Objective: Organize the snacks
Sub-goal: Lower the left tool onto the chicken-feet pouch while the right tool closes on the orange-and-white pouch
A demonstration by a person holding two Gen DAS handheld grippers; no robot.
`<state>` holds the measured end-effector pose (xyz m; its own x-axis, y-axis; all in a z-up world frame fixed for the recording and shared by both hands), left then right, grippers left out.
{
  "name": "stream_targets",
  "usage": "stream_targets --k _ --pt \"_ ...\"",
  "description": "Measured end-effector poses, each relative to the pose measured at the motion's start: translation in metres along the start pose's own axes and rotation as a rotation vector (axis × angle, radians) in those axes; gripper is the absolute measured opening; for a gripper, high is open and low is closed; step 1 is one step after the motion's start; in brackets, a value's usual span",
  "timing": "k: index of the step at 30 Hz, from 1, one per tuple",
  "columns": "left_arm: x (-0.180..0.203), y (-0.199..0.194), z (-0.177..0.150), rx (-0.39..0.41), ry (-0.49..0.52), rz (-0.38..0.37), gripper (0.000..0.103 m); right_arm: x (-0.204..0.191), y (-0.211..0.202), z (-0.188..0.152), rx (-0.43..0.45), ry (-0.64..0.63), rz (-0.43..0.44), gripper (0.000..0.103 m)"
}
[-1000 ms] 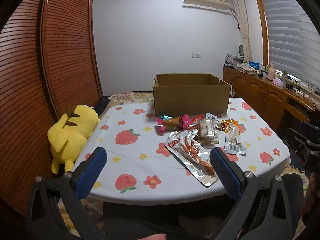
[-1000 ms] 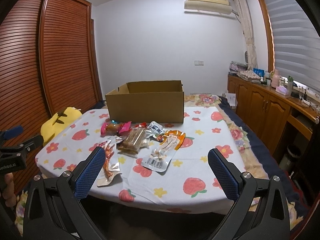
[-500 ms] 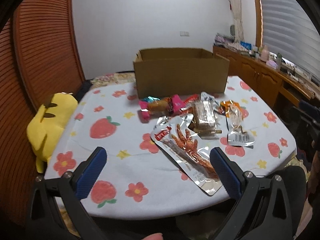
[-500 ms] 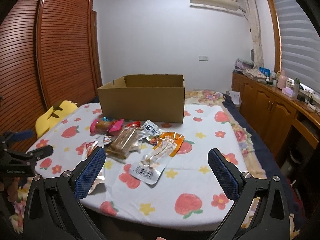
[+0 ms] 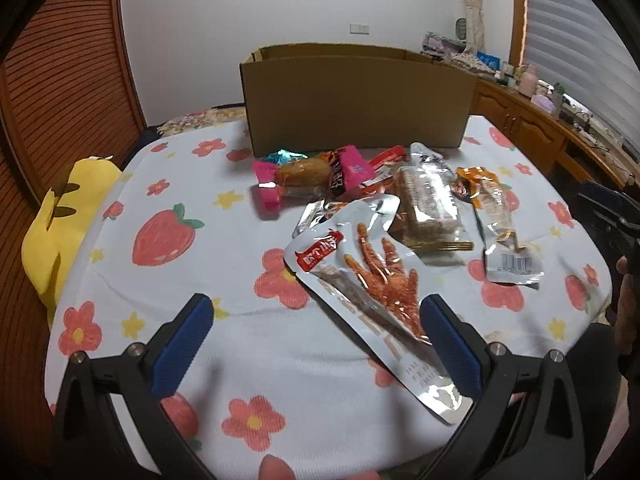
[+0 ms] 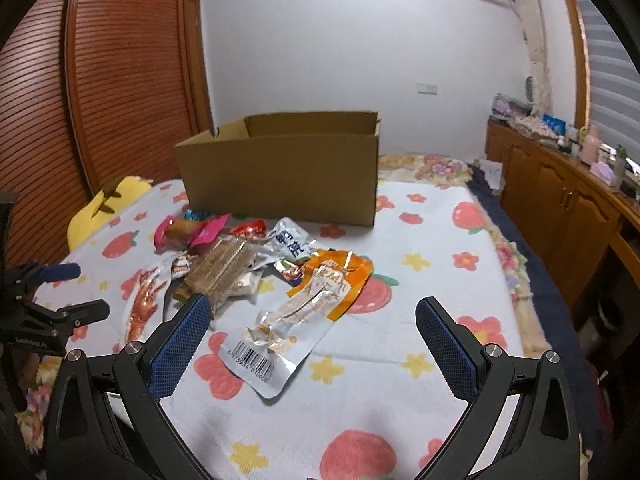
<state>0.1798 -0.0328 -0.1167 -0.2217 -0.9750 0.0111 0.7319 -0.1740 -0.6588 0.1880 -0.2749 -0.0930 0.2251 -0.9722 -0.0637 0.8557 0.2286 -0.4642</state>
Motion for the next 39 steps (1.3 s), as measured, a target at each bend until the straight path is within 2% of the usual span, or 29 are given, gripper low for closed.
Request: stream_targets --k 4,7,11,20,33,39 --pt "0.000 0.012 0.001 -0.044 -0.038 -0.040 0.103 -0.003 0.022 -0.004 -0.064 -0.016 0.046 0.102" --pt "0.005 0.017 0.005 -0.042 -0.038 -0.062 0.103 -0.005 0.036 -0.012 -0.110 -0.027 0.066 0.098" --pt "0.008 0.027 0.009 -0.074 -0.056 -0.097 0.100 -0.005 0.057 -0.020 -0.186 -0.001 0.098 0.086" --pt "0.014 0.048 0.012 -0.133 -0.082 -0.109 0.098 0.001 0.091 -0.021 -0.282 0.067 0.125 0.079" --pt "0.028 0.068 0.008 -0.168 -0.070 -0.080 0.098 0.000 0.103 -0.023 -0.284 0.011 0.065 0.080" --pt "0.031 0.065 0.006 -0.159 -0.042 -0.082 0.093 -0.003 0.105 -0.024 -0.283 -0.013 0.045 0.080"
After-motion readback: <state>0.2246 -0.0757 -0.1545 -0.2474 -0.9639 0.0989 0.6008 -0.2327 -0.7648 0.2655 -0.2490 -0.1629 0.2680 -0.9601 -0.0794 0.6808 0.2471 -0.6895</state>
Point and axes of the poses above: each gripper's, at about its wrist camera, not at the fingertips, and y roughly the way its jaws point, x to its right, z to its top, the point moved 5 cm from there along y, roughly the way its jaws point, and after that the axes turned 5 degrees about x, right-handed, at the moved point
